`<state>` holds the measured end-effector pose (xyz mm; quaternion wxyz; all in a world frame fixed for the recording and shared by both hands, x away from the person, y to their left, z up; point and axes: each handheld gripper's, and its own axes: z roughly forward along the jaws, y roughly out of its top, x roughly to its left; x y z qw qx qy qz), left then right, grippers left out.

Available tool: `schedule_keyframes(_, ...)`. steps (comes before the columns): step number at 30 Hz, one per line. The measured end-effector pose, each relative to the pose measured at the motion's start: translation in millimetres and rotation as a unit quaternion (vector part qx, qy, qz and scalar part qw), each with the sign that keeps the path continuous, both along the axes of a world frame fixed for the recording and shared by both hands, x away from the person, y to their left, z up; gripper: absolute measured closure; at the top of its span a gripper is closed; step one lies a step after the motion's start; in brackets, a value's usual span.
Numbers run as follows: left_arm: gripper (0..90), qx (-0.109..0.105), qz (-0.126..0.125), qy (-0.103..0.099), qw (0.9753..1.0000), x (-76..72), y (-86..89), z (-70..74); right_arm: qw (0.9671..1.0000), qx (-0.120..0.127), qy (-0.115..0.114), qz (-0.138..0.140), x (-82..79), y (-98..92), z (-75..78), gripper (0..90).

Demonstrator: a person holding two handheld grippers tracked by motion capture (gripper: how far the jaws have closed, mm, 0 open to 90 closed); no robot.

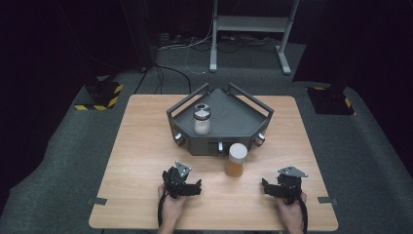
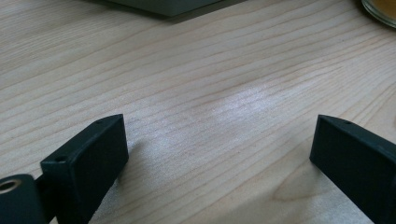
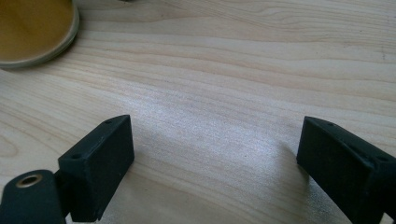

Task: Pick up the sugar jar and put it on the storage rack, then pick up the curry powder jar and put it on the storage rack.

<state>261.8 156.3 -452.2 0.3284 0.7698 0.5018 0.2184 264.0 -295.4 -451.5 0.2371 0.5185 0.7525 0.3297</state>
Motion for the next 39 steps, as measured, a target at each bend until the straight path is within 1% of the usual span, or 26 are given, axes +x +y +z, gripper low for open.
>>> schedule_keyframes(30, 4.1, 0.001, 0.002, -0.002, 1.0000, -0.9, -1.1, -0.5, 1.0000, 0.000, 0.001, 0.000, 0.6, 0.1, 0.1, 10.2)
schedule_keyframes(35, 4.2, 0.001, 0.002, -0.002, 1.0000, -1.0, -1.2, -0.5, 1.0000, -0.003, 0.007, -0.003, 4.8, 0.0, 1.1, 4.3)
schedule_keyframes(39, 4.2, 0.001, 0.002, -0.002, 1.0000, -1.1, -1.2, -0.5, 0.9999, -0.003, 0.009, -0.007, 5.8, 0.8, 1.6, 3.3)
